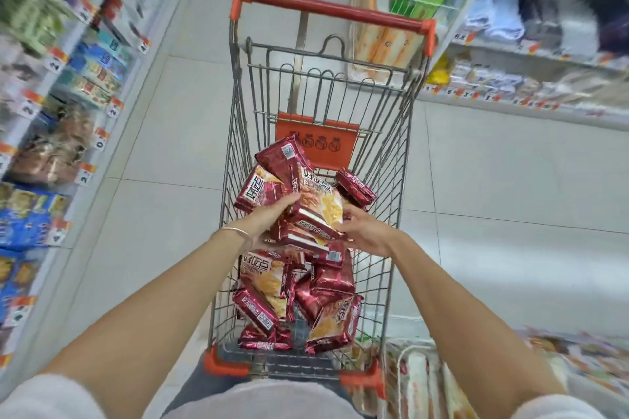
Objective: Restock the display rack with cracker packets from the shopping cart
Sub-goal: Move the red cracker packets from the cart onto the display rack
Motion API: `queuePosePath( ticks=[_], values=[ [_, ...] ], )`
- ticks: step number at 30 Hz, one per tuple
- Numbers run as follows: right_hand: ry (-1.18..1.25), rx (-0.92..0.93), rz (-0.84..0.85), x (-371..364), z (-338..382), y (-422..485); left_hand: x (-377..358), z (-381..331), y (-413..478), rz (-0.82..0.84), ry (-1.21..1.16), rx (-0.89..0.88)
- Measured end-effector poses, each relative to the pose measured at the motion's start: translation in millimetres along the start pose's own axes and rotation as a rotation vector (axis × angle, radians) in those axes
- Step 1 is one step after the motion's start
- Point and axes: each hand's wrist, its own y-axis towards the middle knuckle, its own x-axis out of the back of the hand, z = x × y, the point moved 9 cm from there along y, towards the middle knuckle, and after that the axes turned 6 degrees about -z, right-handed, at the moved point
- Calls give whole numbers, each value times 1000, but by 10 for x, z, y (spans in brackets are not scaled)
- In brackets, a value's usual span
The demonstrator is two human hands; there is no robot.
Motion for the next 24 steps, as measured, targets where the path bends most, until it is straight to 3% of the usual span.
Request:
queuePosePath(
  ticks=[13, 17, 24],
  values=[
    [355, 139, -245, -351, -138, -943, -285, -373, -1051, 337, 319, -135],
    [385, 241, -357, -524, -161, -1542, -403, -428, -1575, 371, 539, -326],
    [483, 395, -670, -408, -543, -3135, -1243, -310, -2276, 575, 669, -457]
  ],
)
